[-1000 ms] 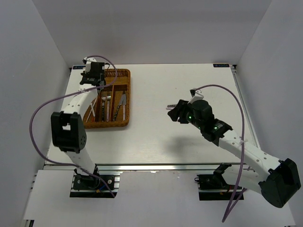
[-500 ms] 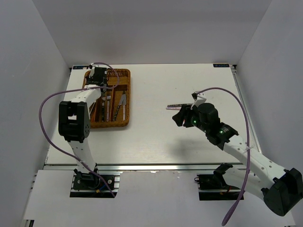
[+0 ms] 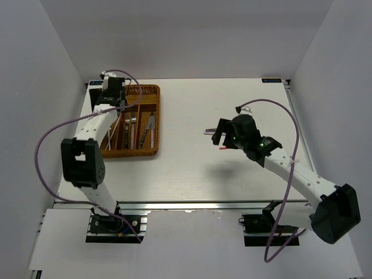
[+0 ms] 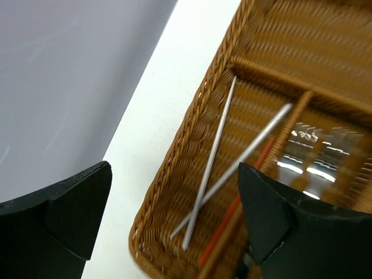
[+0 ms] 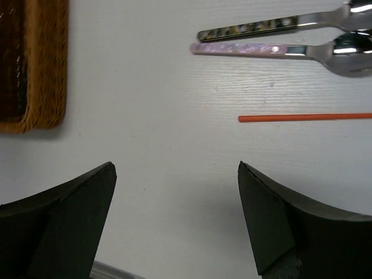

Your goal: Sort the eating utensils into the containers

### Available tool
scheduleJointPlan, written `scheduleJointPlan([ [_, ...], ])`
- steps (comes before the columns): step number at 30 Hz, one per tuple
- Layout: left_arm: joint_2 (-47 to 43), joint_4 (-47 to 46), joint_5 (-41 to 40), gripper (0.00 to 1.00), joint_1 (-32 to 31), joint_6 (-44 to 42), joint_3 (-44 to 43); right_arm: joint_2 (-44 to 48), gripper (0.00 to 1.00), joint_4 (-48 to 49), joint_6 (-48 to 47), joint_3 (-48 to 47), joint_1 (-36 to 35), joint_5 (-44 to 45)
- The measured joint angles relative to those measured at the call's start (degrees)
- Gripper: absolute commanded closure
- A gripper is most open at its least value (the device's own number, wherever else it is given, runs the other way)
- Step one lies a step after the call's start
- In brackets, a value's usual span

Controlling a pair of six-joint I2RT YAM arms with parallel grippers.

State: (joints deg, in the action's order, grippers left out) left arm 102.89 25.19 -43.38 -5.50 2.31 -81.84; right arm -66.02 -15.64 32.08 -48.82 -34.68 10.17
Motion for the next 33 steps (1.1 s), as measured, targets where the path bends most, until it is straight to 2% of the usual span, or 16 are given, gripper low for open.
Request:
scheduleJointPlan([
  [5,-19.26,3.48,7.78,0.02,-0.26,6.21,3.26,-9.81,0.11,-9.55,11.50,-10.40,1.03,9.53],
  [9,-41.40,0.39,12.63,0.02,-0.70,9.31,17.09,-18.49,0.16,-18.93,24.11,-15.65,3.04,15.06],
  [11,-50.05,-0.81,14.23,0.02,-0.79,10.34,24.94,-23.08,0.20,-22.05,28.87,-16.76,4.22,16.48],
  [13,-54.23,-0.74,15.67,0.02,-0.76,11.17,30.77,-27.80,0.25,-26.29,33.92,-18.05,5.09,17.38],
  [16,-52.72,0.07,18.97,0.02,-0.92,12.02,35.04,-34.69,0.32,-32.98,41.16,-21.33,5.92,18.25],
  [19,-48.70,0.81,22.23,0.02,-1.03,12.57,35.60,-38.86,0.32,-36.83,46.07,-24.09,6.05,18.64],
  [25,-49.11,0.37,26.75,0.02,-1.18,13.25,35.63,-41.48,0.32,-37.73,51.41,-24.59,6.12,18.71],
  [33,-50.38,-0.24,29.55,0.02,-2.12,13.46,35.78,-42.69,0.36,-34.05,53.31,-23.82,6.23,19.15],
])
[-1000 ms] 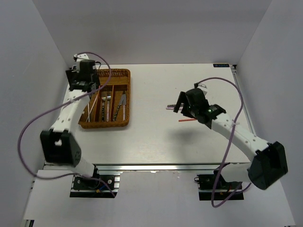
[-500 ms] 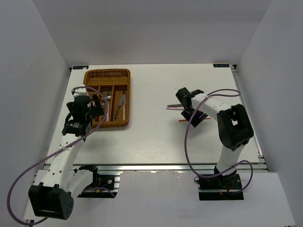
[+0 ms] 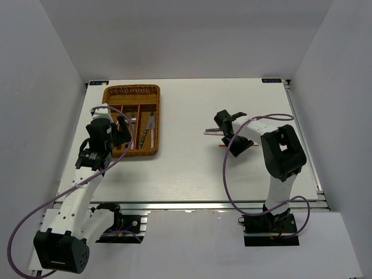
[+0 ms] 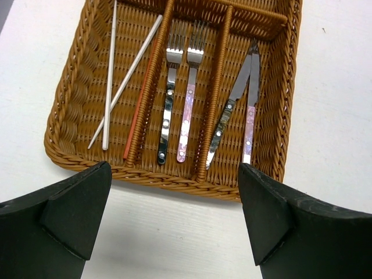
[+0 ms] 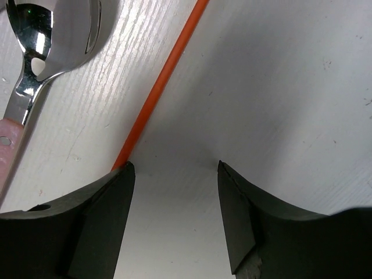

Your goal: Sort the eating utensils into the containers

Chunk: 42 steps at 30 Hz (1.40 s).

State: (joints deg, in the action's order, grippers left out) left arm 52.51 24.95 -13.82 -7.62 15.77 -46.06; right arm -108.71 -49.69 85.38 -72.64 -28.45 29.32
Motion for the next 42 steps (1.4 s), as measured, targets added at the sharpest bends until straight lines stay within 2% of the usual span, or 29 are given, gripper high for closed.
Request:
scheduleJointPlan([
  [8,0.11,-0.09,1.01,0.02,-0.07,-0.02,0.55,4.42,0.37,3.80,0.15,5.51,0.00,0.11],
  [14,0.83,-0.07,1.20,0.02,-0.07,-0.02,0.55,6.64,0.36,4.81,0.11,5.46,0.07,0.35],
  [25,1.44,-0.07,1.40,0.02,-0.09,-0.02,0.55,-2.67,0.38,3.19,0.11,-3.50,1.92,-0.11],
  [26,1.44,-0.09,1.44,0.02,-0.11,-0.02,0.55,-2.67,0.41,3.13,0.11,-3.50,2.12,-0.33],
  [28,1.44,-0.07,1.44,0.02,-0.11,-0.02,0.55,-2.67,0.57,2.62,0.24,-3.50,2.49,-0.79],
  [29,1.44,-0.07,1.44,0.02,-0.11,-0.02,0.55,-2.67,0.69,2.32,0.55,-3.30,2.60,-0.94],
  [30,1.46,-0.07,1.44,0.02,-0.11,-0.02,0.55,-2.40,0.95,1.95,1.36,-2.86,2.75,-1.03],
  [31,1.46,-0.07,1.44,0.02,-0.11,-0.02,0.55,-1.90,1.00,1.92,1.57,-2.21,2.86,-1.20],
  [42,1.79,0.07,1.68,0.02,-0.42,-0.02,0.59,8.09,1.00,15.96,3.87,12.00,5.99,-8.39],
])
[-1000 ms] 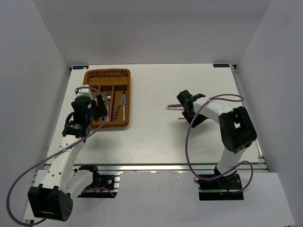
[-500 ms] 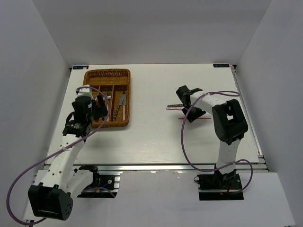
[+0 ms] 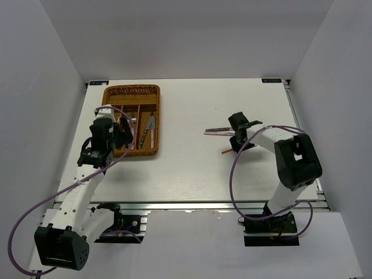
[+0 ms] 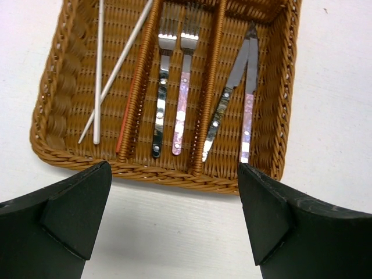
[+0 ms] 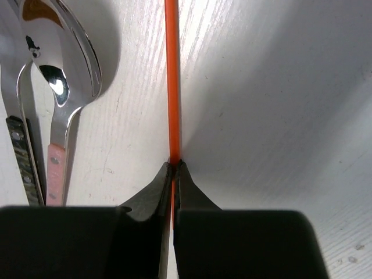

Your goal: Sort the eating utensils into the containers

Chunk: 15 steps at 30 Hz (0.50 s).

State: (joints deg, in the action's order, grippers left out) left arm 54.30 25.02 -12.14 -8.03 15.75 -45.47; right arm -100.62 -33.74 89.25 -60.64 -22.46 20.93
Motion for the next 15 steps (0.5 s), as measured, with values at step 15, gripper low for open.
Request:
scheduleJointPlan([
  [15,2.25,-18.60,34.60,0.02,-5.70,16.72,7.54,28.30,1.00,23.76,-30.16,15.76,-16.94,-6.45],
])
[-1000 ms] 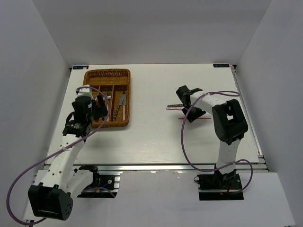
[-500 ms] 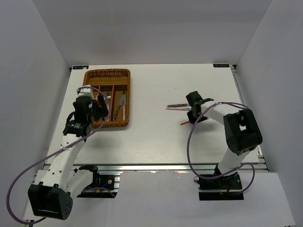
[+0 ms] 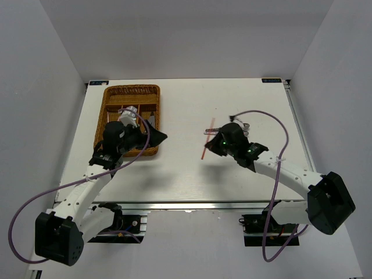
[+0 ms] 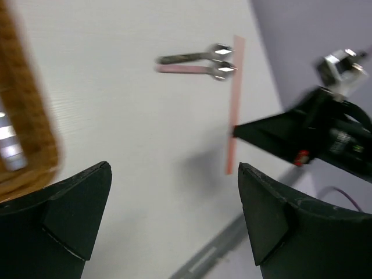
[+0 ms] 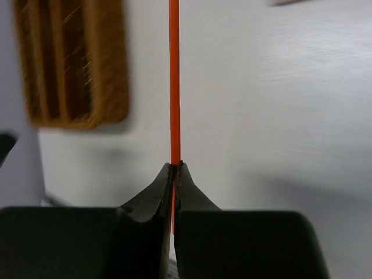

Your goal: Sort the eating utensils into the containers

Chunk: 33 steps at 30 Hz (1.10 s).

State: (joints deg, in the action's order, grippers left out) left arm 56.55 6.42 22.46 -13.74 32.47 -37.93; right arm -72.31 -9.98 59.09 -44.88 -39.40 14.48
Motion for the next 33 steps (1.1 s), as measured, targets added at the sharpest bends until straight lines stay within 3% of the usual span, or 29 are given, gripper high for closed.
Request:
scheduleJointPlan([
  [4,1.90,-9.68,5.07,0.02,-6.84,6.54,0.04,-1.33,1.00,15.28,-14.47,0.00,-5.33,-15.02],
  [10,2.54,-13.64,4.83,0.02,-8.92,9.38,0.07,-3.21,1.00,21.79,-23.12,-4.79,-12.72,-22.84],
  [13,2.82,-13.79,3.06,0.06,-8.92,9.55,0.07,-3.96,1.00,23.96,-24.35,-5.99,-13.97,-24.59],
  [15,3.28,-13.70,1.92,0.35,-8.90,9.86,0.07,-4.68,1.00,24.76,-24.90,-6.51,-14.53,-25.44],
  [16,3.52,-13.68,1.53,0.59,-8.90,9.94,0.07,-5.14,1.00,24.87,-25.05,-6.88,-14.84,-25.75],
  [18,3.85,-13.81,1.07,0.86,-8.92,10.43,0.07,-6.03,1.00,25.03,-25.11,-7.39,-15.23,-25.79],
  [19,3.91,-13.97,1.09,0.96,-8.92,10.75,0.04,-6.54,1.00,24.98,-25.16,-7.50,-15.32,-25.44],
  [21,3.93,-13.55,0.81,1.00,-9.60,10.10,-0.50,-7.74,0.97,25.09,-25.07,-7.52,-15.39,-25.03],
  [22,4.04,-12.13,0.07,1.00,-9.66,9.73,-0.87,-7.89,0.88,25.05,-24.98,-7.52,-15.39,-24.52],
  [23,4.35,-9.99,-0.94,1.00,-9.66,8.94,-1.66,-7.87,0.62,24.72,-24.98,-7.54,-15.41,-23.61],
  [24,4.79,-7.32,-2.80,1.00,-9.79,7.63,-3.15,-7.87,0.21,24.35,-24.30,-7.56,-15.47,-22.75],
  [26,6.80,0.74,-12.70,1.00,-9.92,3.32,-8.66,-7.34,0.14,21.11,-23.76,-7.93,-15.02,-19.69],
  [30,17.44,14.29,-37.13,1.00,-7.65,-6.14,-26.49,-5.18,0.14,13.75,-22.49,-7.96,-11.56,-12.94],
  [33,26.77,19.61,-49.20,1.00,-2.34,-12.79,-37.62,-2.27,0.14,10.73,-22.25,-6.71,-8.52,-10.27],
])
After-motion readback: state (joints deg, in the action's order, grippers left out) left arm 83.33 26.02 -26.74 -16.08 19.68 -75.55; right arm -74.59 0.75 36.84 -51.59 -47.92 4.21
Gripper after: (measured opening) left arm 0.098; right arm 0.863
